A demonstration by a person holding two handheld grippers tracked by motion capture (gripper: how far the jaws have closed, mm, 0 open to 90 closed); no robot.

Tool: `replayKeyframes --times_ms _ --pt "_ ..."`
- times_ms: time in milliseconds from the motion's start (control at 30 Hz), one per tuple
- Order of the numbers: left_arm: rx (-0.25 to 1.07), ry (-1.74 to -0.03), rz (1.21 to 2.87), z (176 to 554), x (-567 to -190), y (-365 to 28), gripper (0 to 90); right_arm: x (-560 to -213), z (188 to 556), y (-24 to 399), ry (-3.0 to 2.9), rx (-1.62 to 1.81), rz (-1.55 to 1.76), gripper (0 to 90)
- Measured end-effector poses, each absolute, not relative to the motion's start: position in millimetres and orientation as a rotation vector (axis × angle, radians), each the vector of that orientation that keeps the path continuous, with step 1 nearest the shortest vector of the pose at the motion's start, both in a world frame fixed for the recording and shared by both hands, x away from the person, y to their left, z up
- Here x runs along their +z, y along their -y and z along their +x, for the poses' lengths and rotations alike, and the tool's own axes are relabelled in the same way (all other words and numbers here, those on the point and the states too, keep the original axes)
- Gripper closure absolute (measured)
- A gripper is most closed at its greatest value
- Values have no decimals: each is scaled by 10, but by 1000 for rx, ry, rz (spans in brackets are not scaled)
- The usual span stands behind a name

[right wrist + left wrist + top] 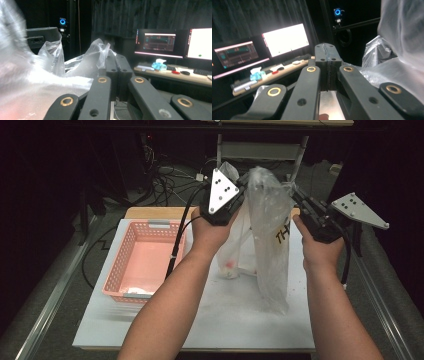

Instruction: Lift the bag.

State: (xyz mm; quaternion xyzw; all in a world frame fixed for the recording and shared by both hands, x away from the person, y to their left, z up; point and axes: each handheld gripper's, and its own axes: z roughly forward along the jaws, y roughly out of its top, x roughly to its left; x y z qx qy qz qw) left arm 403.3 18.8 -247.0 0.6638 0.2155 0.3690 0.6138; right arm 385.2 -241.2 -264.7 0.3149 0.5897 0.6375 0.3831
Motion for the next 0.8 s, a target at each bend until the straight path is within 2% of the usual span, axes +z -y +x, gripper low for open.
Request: replayKeyframes --times_ms 233,267,367,533,733,800 --pt "786 -570 1590 4077 -2741 -308 862 -2903 3924 2463 -1552 1569 846 900" --pt "776 -579 1600 4068 -2768 -331 812 -2924 3929 2473 -1562 1558 846 900" --pt "744 -594 1615 4010 -2847 -418 736 -2973 3940 2494 -1564 1543 862 900" --pt "668 -623 1642 3844 -3002 -538 535 -3038 3957 2514 -1584 1525 880 900" --pt "613 -647 1670 3587 -3293 -644 381 -3079 3942 2521 -1592 1517 877 900" --pt "556 -673 1682 3497 -3416 -670 334 -3083 3931 2522 -1596 1520 878 900"
